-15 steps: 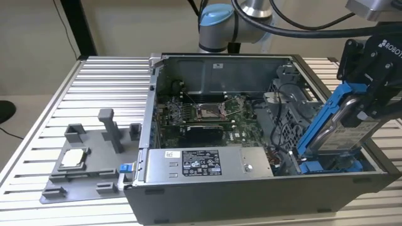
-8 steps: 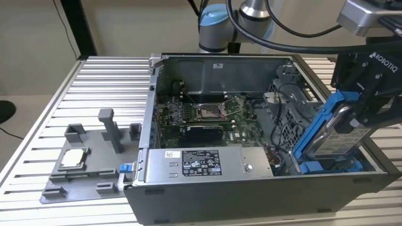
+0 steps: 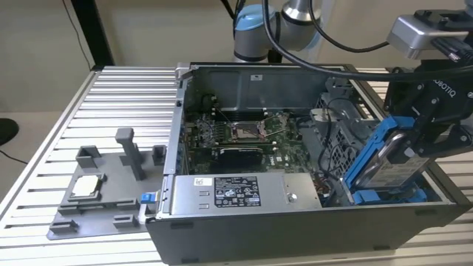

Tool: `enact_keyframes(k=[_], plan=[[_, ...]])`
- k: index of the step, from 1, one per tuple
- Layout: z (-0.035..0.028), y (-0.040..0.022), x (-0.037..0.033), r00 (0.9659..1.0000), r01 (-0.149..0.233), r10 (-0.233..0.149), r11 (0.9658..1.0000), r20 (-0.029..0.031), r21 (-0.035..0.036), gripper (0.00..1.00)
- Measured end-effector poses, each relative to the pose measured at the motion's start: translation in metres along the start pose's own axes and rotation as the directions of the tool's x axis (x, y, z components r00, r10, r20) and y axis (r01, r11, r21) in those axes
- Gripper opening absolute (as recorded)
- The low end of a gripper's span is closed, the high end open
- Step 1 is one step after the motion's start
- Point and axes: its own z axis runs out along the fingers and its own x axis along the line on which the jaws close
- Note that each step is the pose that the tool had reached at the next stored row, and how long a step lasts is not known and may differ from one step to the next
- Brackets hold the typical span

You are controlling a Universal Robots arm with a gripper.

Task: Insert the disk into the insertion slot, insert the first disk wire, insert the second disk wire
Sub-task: 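Insert the disk into the insertion slot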

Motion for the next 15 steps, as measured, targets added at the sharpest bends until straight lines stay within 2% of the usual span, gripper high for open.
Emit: enact_keyframes(k=[2, 8, 9, 15], plan=[[0.0018, 0.0, 0.0, 1.0, 0.0, 0.0, 1.0, 0.0018, -0.0001, 0.0], [0.0023, 0.0001, 0.0001, 1.0, 0.0, 0.0, 1.0, 0.0021, -0.0002, 0.0], [0.0023, 0.0001, 0.0001, 1.0, 0.0, 0.0, 1.0, 0.0019, -0.0002, 1.0], [0.0026, 0.0001, 0.0, 1.0, 0.0, 0.0, 1.0, 0.0022, 0.0, 1.0]])
